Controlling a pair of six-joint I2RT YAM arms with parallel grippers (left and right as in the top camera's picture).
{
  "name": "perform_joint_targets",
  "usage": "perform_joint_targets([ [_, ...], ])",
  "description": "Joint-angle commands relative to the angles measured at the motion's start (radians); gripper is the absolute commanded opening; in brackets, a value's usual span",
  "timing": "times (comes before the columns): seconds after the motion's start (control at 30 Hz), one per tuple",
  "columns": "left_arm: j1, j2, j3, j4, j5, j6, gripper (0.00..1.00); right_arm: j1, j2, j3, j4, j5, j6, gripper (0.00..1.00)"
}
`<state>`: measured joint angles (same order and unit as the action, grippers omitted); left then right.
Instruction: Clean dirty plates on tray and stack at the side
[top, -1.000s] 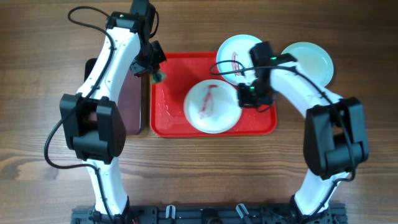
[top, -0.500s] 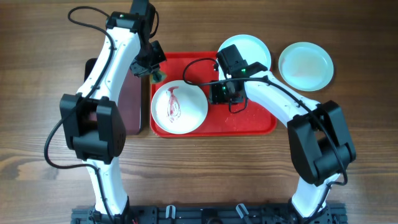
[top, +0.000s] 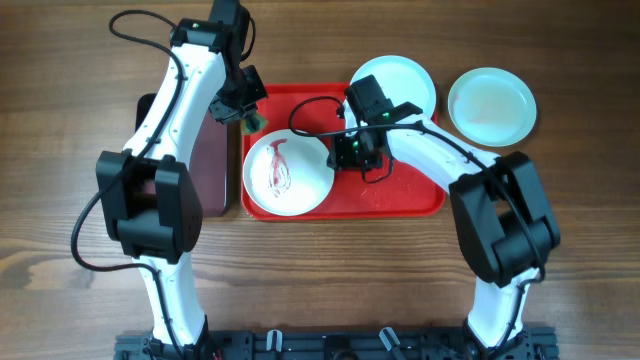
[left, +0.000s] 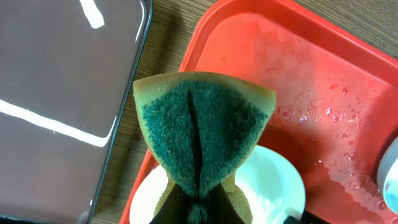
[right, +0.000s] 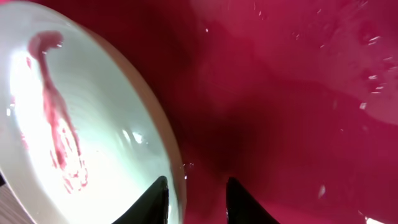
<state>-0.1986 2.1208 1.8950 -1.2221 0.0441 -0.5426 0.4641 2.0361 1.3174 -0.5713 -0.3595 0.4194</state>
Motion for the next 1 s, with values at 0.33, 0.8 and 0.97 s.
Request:
perform_joint_targets([
  [0.33, -0.002, 0.005, 0.018, 0.008, 0.011, 0.019, 0.04, 0.041, 0.044, -0.002, 0.040, 0.067, 0.114, 0.04],
  [0.8, -0.064, 0.005, -0.140, 0.057, 0.014, 0.103, 0.04, -0.003, 0.044, -0.001, 0.102, 0.087, 0.076, 0.04],
  [0.97, -0.080, 0.005, -0.253, 0.102, 0.079, 0.167, 0.04, -0.004, 0.044, -0.001, 0.107, 0.083, 0.072, 0.04],
])
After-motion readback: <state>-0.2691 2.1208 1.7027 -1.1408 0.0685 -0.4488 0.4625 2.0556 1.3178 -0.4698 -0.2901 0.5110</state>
